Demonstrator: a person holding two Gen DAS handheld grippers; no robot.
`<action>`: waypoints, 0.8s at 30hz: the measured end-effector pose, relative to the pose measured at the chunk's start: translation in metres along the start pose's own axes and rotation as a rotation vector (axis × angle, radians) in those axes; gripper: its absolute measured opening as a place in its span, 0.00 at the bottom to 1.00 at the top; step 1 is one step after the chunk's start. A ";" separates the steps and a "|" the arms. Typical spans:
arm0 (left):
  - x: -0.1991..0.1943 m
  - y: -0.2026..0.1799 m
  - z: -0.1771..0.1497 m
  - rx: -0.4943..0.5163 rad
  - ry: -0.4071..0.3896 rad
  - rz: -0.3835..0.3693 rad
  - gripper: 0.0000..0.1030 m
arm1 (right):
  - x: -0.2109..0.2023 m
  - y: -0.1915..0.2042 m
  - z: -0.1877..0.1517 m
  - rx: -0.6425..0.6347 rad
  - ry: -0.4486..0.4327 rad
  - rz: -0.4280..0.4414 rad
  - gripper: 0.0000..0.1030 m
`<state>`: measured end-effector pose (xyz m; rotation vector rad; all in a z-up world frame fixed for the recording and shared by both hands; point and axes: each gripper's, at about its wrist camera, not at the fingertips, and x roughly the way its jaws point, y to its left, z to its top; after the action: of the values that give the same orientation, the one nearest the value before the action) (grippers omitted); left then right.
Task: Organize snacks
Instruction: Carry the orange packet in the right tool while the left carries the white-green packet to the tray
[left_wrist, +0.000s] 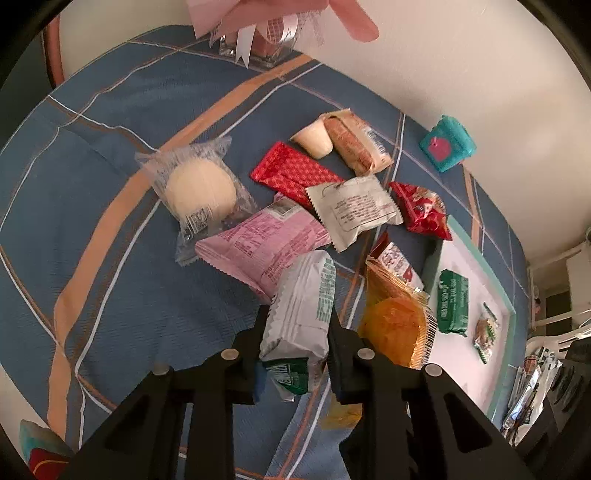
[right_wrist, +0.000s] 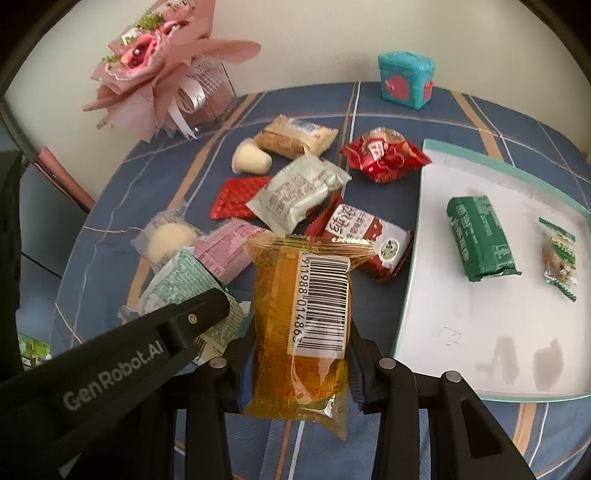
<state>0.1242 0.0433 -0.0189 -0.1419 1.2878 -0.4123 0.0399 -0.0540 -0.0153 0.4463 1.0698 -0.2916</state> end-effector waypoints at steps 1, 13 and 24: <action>-0.002 0.000 -0.001 0.001 -0.004 -0.002 0.26 | -0.004 -0.001 0.000 0.000 -0.005 0.002 0.41; -0.024 -0.014 -0.002 0.013 -0.073 -0.040 0.25 | -0.021 -0.012 0.002 0.016 -0.036 -0.002 0.41; -0.019 -0.057 -0.014 0.099 -0.074 -0.084 0.25 | -0.037 -0.069 0.002 0.147 -0.058 -0.041 0.41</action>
<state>0.0946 -0.0001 0.0131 -0.1267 1.1892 -0.5377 -0.0060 -0.1151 0.0041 0.5445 1.0059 -0.4193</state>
